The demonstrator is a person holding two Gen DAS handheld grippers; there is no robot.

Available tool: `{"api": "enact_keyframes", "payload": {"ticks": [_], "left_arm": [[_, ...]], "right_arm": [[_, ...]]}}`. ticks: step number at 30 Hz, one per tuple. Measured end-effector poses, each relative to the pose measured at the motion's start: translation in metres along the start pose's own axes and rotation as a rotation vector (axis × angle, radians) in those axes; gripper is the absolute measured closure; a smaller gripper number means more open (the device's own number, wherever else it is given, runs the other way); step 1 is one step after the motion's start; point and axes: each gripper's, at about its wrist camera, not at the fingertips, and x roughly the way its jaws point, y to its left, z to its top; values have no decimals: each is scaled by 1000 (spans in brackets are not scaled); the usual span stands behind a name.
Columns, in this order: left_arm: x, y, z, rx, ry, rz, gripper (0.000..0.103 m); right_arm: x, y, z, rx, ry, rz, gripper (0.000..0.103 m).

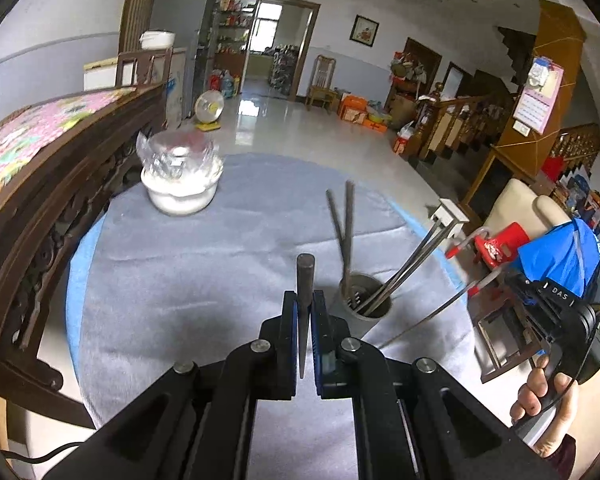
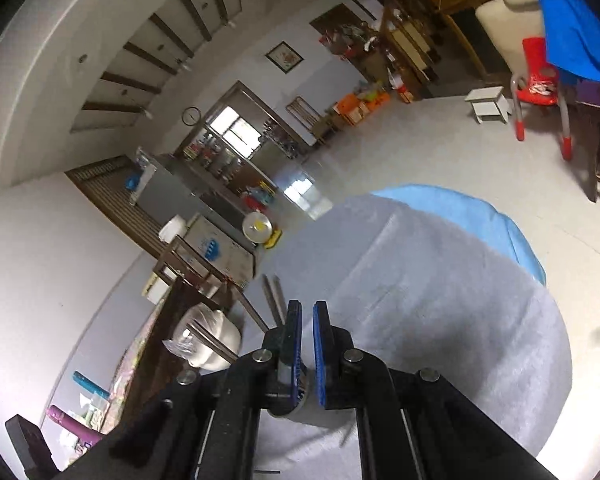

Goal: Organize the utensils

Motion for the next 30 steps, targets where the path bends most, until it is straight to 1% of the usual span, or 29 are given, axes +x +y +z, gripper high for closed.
{"api": "enact_keyframes", "payload": {"ticks": [3, 6, 7, 8, 11, 15, 18, 24, 27, 30], "left_arm": [[-5, -8, 5, 12, -18, -6, 96], [-6, -14, 5, 26, -20, -6, 96], [-6, -16, 4, 28, -16, -7, 96], [-4, -17, 2, 30, -11, -10, 96], [1, -16, -4, 35, 12, -9, 96], [9, -8, -11, 28, 45, -6, 97], [16, -3, -17, 25, 64, 4, 97], [23, 6, -22, 13, 89, -3, 96], [27, 10, -22, 1, 93, -14, 96], [29, 13, -21, -8, 94, -24, 96]], "right_arm": [[0, 7, 5, -9, -8, 9, 96], [7, 5, 4, -38, 9, -46, 97], [12, 0, 3, -29, 35, -55, 96], [19, -9, 3, -14, 80, -71, 96], [45, -43, 1, 25, 197, -209, 92], [82, -84, 1, 81, 328, -289, 92], [108, -97, 1, 74, 375, -319, 92], [158, -113, -2, 89, 460, -374, 91], [178, -113, -6, 49, 500, -435, 91], [190, -110, -9, 25, 518, -467, 91]]}}
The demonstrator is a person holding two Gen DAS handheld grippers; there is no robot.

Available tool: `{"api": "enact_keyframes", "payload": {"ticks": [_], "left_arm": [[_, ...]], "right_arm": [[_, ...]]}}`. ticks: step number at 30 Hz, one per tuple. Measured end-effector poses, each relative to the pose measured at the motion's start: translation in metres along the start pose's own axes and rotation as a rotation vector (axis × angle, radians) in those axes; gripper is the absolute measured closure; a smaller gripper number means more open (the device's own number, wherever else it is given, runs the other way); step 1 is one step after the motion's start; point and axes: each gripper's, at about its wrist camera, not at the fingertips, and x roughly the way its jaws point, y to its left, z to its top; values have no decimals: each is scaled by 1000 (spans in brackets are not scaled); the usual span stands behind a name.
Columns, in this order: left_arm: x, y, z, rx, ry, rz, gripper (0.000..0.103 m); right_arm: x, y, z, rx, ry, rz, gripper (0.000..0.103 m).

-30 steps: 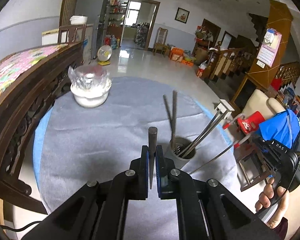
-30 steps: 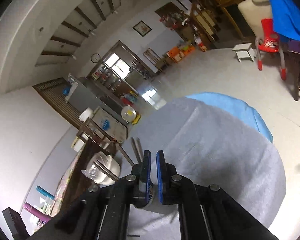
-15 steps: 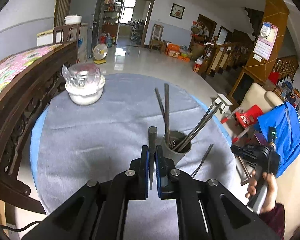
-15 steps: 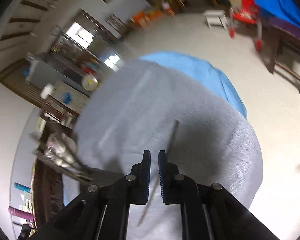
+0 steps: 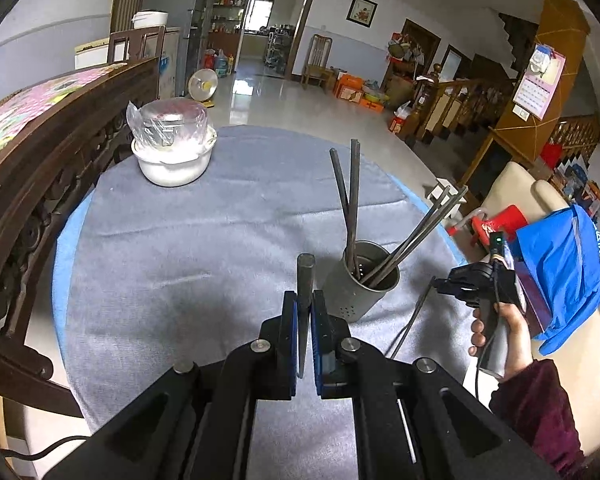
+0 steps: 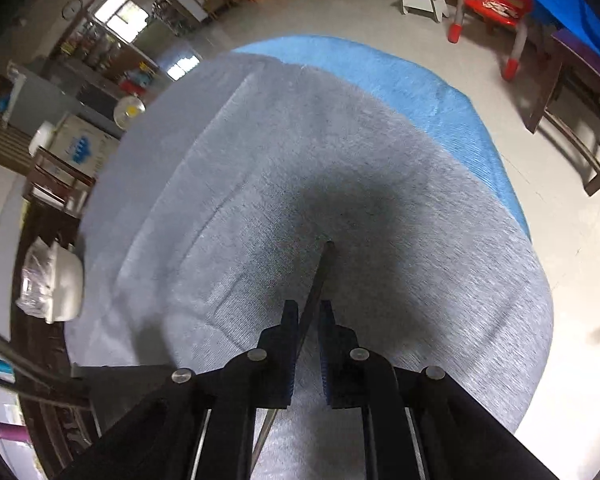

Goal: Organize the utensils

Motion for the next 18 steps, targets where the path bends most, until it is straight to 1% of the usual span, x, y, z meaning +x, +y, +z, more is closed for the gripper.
{"api": "enact_keyframes", "payload": {"ticks": [2, 5, 10, 16, 18], "left_arm": [[1, 1, 1, -4, 3, -7, 96], [1, 4, 1, -10, 3, -17, 96], [3, 8, 1, -11, 8, -20, 97], [5, 10, 0, -12, 9, -26, 97], [5, 10, 0, -16, 10, -26, 97]], "right_arm": [[2, 5, 2, -6, -9, -38, 91], [12, 4, 5, 15, 15, -71, 91], [28, 12, 7, -2, 41, -127, 90], [38, 25, 14, -16, 22, -201, 90], [43, 34, 15, -57, 20, -237, 90]]}}
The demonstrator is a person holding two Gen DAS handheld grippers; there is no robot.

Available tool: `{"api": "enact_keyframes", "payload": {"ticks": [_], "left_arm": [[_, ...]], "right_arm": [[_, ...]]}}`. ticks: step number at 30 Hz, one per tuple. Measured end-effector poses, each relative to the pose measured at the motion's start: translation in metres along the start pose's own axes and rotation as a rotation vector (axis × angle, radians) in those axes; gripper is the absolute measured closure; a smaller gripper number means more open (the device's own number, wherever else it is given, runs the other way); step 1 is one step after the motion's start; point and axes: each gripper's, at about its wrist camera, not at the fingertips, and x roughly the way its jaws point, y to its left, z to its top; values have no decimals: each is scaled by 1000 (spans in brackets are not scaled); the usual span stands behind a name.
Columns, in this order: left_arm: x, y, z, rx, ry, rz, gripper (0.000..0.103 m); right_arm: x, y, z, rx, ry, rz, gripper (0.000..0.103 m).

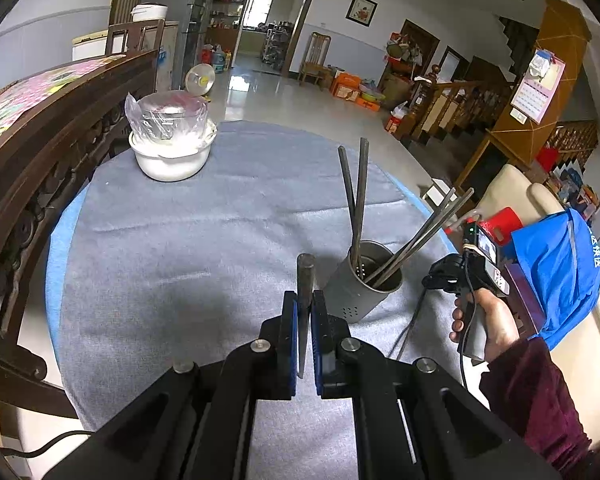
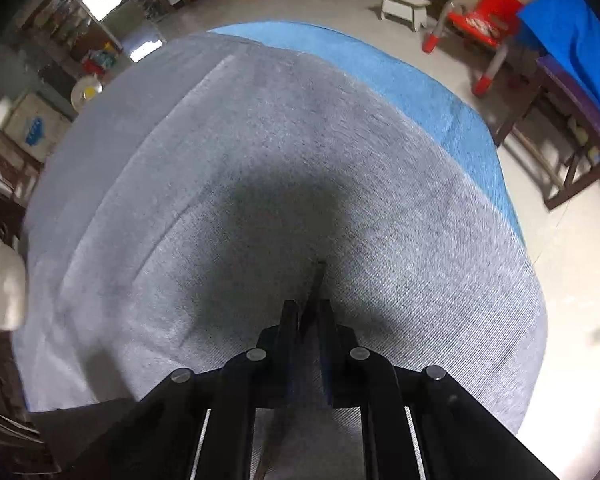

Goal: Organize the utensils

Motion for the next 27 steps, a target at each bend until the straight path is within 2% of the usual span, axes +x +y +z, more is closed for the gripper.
{"api": "enact_keyframes", "payload": {"ticks": [2, 5, 8, 13, 18, 22, 27], "left_arm": [[0, 0, 0, -1, 0, 2, 97], [-2, 0, 0, 1, 1, 7, 97], [-3, -2, -1, 4, 4, 17, 96], [-4, -7, 2, 11, -1, 29, 96], [-9, -14, 7, 19, -15, 39, 96], [-15, -24, 11, 37, -25, 47, 96], [-25, -35, 19, 50, -41, 43, 96]], "right_arm": [[4, 13, -1, -62, -11, -59, 91], [4, 15, -5, -78, -44, -42, 94], [-3, -1, -11, -27, -69, 56, 97], [-40, -24, -17, 7, -188, 233, 97], [-84, -42, -29, 1, -326, 374, 97], [-129, -48, -41, -17, -462, 467, 97], [-178, -39, -55, -50, -587, 548, 97]]}}
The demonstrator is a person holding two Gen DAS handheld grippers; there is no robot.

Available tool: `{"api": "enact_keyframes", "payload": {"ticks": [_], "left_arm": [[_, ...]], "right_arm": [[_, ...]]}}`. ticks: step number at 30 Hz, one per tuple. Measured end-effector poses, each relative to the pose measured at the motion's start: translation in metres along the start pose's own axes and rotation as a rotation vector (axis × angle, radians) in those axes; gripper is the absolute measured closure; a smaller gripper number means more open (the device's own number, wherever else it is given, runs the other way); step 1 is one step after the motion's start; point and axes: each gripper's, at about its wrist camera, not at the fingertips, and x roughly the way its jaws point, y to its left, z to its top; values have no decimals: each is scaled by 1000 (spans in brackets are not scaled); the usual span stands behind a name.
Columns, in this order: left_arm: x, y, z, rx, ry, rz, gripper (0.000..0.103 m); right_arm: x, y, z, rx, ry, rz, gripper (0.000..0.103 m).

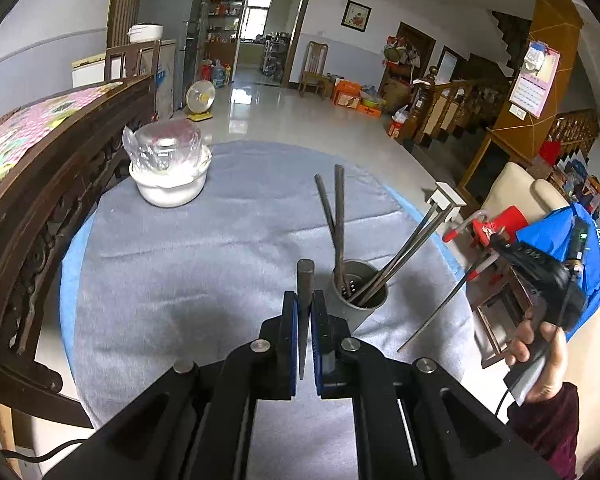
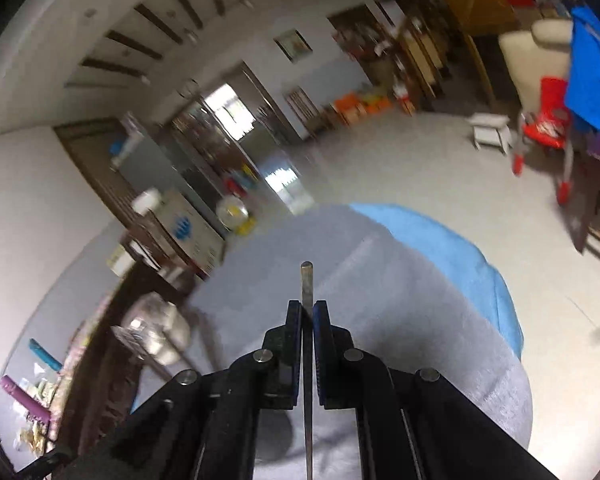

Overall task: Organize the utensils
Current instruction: 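Lower the left tool's chopstick into the holder and open the left tool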

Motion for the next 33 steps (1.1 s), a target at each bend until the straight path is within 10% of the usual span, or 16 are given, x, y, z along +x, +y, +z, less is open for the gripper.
{"api": "enact_keyframes", "payload": {"ticks": [10, 26, 33], "left_arm": [[-27, -21, 31, 16, -85, -21, 96], [-15, -61, 50, 41, -282, -17, 96], [32, -54, 36, 5, -214, 9, 96]], "right_arm": [[-62, 48, 25, 0, -153, 149, 97], [-36, 98, -2, -37, -295, 81, 97], [-7, 100, -26, -91, -240, 43, 96]]}}
